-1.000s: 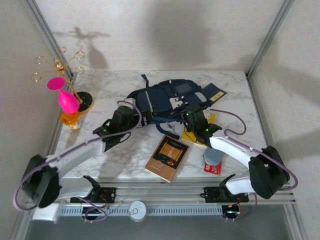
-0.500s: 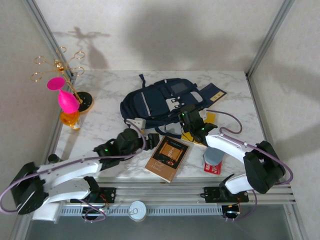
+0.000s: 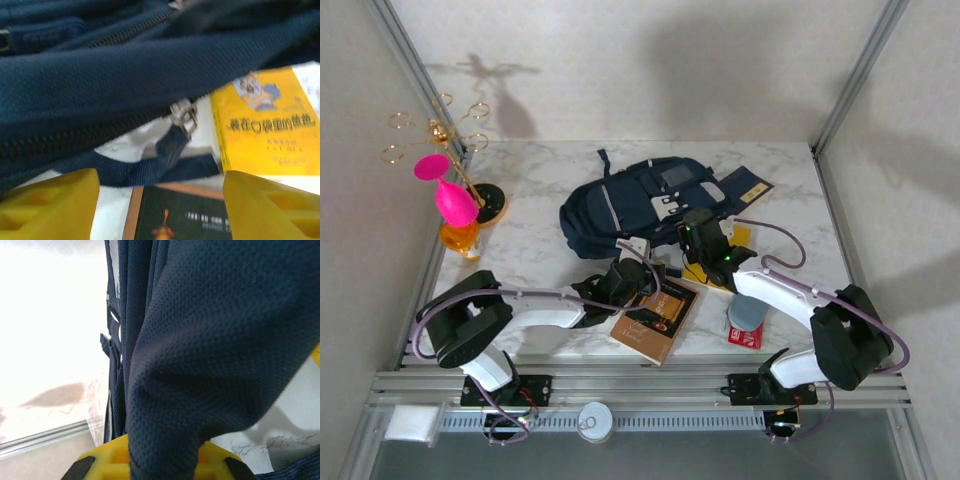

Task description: Pack the student bag

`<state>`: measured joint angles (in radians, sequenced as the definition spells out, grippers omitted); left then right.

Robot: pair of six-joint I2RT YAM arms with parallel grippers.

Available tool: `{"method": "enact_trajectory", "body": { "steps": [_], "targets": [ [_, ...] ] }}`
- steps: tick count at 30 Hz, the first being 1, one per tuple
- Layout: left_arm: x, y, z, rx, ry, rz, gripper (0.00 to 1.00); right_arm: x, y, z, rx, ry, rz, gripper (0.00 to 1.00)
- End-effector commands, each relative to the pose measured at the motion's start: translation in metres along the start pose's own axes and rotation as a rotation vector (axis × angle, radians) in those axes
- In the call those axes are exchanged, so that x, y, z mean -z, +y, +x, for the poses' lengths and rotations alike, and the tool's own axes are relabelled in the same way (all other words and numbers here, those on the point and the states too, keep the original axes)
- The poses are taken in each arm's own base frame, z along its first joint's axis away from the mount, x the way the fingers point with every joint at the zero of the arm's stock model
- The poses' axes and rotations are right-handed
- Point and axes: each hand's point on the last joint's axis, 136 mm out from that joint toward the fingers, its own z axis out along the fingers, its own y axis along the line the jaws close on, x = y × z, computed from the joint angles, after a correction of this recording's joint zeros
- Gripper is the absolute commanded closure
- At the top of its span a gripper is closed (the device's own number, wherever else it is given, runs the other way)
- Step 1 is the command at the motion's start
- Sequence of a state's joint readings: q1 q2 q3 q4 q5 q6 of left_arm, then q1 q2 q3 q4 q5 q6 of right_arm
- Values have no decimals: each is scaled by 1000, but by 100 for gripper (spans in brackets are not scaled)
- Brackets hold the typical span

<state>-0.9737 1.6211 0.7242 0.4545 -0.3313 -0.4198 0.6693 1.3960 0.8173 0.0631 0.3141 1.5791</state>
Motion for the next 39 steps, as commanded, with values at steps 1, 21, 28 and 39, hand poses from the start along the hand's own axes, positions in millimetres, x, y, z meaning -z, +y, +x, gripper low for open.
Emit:
{"method": "enact_trajectory", "body": {
  "steps": [1, 21, 28, 39],
  "targets": [
    [-8, 1, -27, 18, -111, -53, 46, 17, 38, 7, -33, 37, -134, 100],
    [2, 2, -25, -10, -58, -28, 100, 26, 36, -3, 35, 14, -139, 100],
    [33, 17, -16, 30, -4, 8, 100, 35, 41, -30, 51, 9, -170, 100],
    [86, 24, -12, 7, 61, 134, 100, -17, 76, -33, 227, 206, -212, 100]
  ]
}}
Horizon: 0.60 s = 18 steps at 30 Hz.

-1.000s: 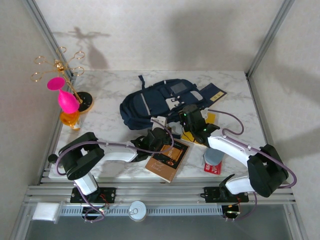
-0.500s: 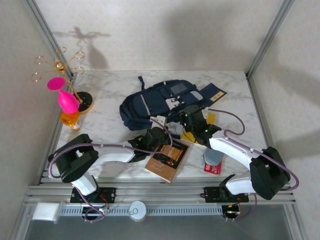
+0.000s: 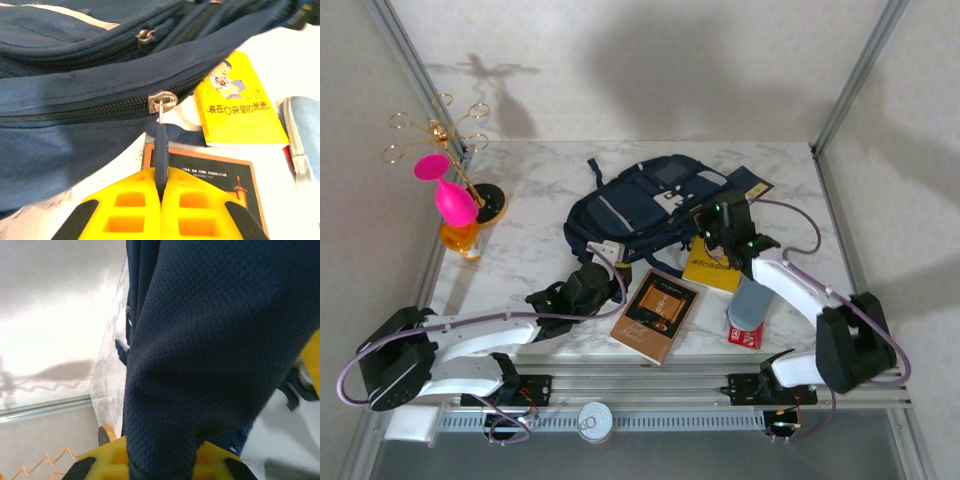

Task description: Pack the student bag

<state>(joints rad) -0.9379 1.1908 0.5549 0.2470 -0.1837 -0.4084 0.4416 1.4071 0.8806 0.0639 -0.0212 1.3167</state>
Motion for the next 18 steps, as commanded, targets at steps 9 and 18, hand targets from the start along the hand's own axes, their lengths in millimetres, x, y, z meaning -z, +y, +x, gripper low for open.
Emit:
{"method": "enact_trajectory", "body": {
  "steps": [9, 18],
  "targets": [
    [3, -2, -16, -9, 5, -9, 100, -46, 70, -1, 255, 138, -143, 98],
    [-15, -1, -24, 84, -6, -34, 100, -31, 33, -8, 352, 175, 2, 39]
  ]
}}
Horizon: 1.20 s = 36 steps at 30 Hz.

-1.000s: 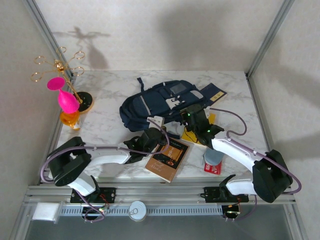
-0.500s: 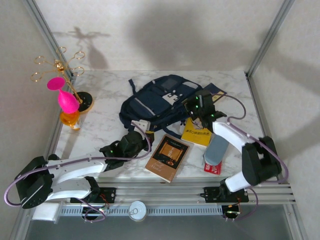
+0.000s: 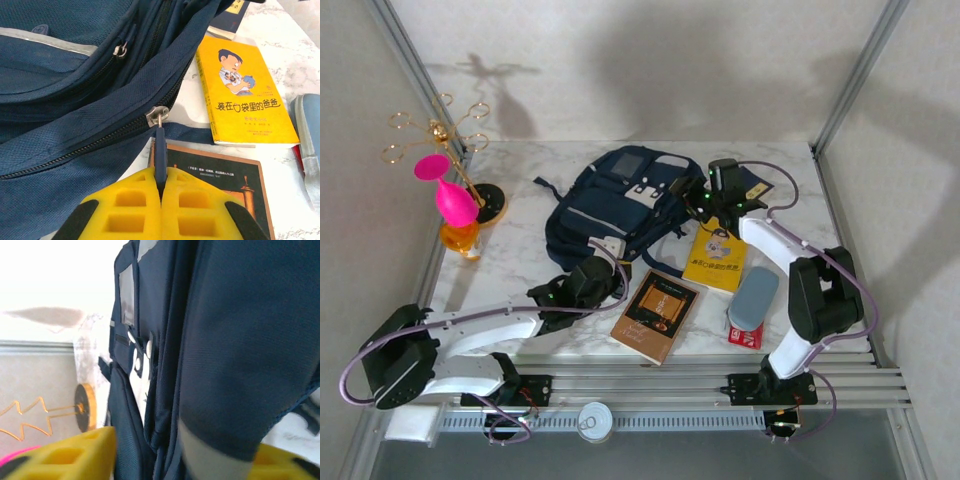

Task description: Pack the student bag

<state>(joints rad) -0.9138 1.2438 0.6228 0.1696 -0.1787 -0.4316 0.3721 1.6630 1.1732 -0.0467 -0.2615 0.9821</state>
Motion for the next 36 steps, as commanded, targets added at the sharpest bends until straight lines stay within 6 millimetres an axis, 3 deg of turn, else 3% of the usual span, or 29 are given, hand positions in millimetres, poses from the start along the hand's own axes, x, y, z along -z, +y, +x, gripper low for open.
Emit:
{"method": "enact_trajectory", "body": {
  "steps": [1, 3, 8, 13, 18, 21, 24, 28, 31, 33, 36],
  "targets": [
    [-7, -10, -23, 77, -44, 18, 100, 25, -15, 3, 59, -21, 69, 30],
    [-12, -17, -22, 77, -27, 41, 100, 37, -36, 16, 26, -9, 102, 20],
    [-20, -14, -16, 77, -12, 23, 100, 54, -51, 64, -12, 66, 91, 11],
    [-27, -17, -10, 64, 24, 24, 100, 37, -42, 123, -117, 162, 21, 7],
    [-26, -18, -11, 59, 21, 26, 100, 16, -28, 135, -234, 151, -41, 9],
    [-25, -16, -11, 54, 20, 21, 100, -1, -18, 126, -203, 101, -29, 21],
    [-25, -12, -12, 56, 13, -3, 100, -18, -15, 117, -181, 56, -24, 41],
    [-25, -10, -10, 47, 25, -11, 100, -34, -5, 119, -133, 66, -31, 65],
    [-21, -7, -8, 43, 37, -27, 100, -30, 6, 115, -61, 60, -44, 84],
    [-18, -3, -2, 47, 68, -34, 100, -23, 8, 106, -20, 47, -44, 91],
    [-12, 21, 8, 54, 108, -146, 100, -11, 14, 87, 53, 55, -90, 98]
  ]
}}
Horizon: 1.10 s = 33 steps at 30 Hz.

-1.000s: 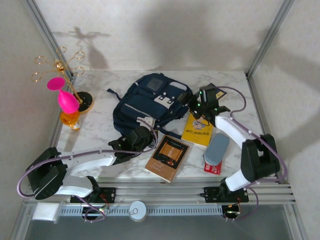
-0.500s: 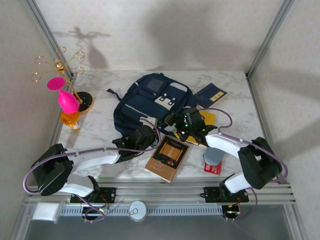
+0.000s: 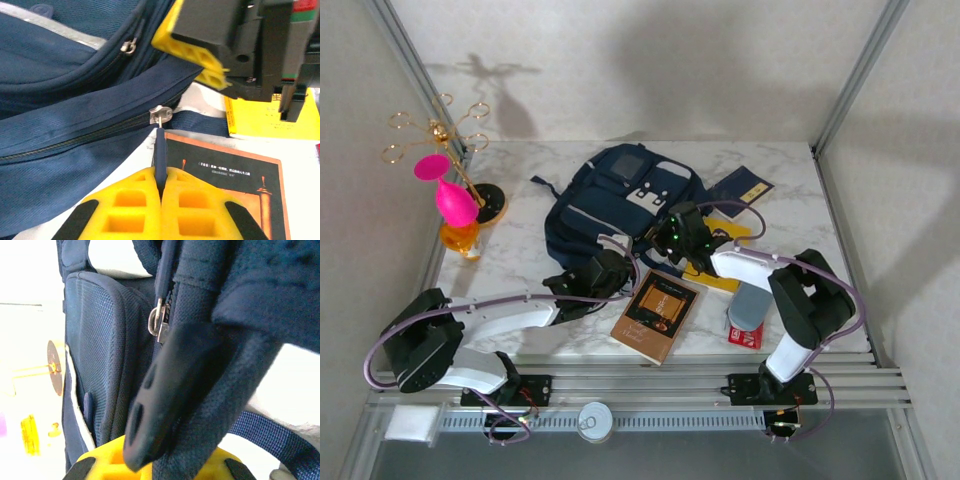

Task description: Pack the student bag

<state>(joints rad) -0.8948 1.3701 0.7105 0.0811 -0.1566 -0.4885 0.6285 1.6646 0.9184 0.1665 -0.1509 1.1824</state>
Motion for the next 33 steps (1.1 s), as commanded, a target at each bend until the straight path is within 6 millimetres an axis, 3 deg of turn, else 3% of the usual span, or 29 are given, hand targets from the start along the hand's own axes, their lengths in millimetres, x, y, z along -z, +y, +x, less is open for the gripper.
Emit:
{"method": "enact_trajectory", "body": {
  "steps": [1, 4, 7, 10, 11, 14, 16, 19, 21, 23, 27, 29, 33],
  "targets": [
    [13, 24, -4, 27, 0, -110, 100, 28, 39, -40, 157, -61, -117, 100],
    [19, 45, 7, 35, 15, -137, 100, 36, 40, -58, 271, -11, -163, 100],
    [22, 68, 12, 52, 31, -179, 100, 35, 27, -78, 314, 28, -146, 100],
    [24, 74, 6, 64, 26, -175, 100, 30, 24, -87, 332, 40, -116, 98],
    [25, 70, 3, 62, 20, -152, 100, 29, 27, -86, 331, 46, -129, 92],
    [23, 55, -6, 67, -5, -80, 100, 28, 25, -84, 295, 57, -116, 61],
    [22, 48, -12, 78, -22, -53, 100, 31, 17, -83, 275, 53, -56, 45],
    [20, 40, -20, 92, -36, -23, 100, 46, -6, -79, 229, 8, 90, 29],
    [17, 36, -22, 95, -34, -11, 100, 56, -17, -67, 180, 1, 123, 21],
    [16, 34, -24, 94, -35, -7, 100, 58, -20, -42, 122, 40, 70, 12],
    [12, 34, -23, 85, -31, -12, 100, 60, -26, -5, -15, 68, 10, 6],
    [11, 33, -22, 81, -27, -4, 100, 57, -18, 9, -64, 56, -28, 2],
    [11, 28, -22, 68, -25, 20, 100, 31, 3, 24, -136, 82, -73, 1]
  ]
}}
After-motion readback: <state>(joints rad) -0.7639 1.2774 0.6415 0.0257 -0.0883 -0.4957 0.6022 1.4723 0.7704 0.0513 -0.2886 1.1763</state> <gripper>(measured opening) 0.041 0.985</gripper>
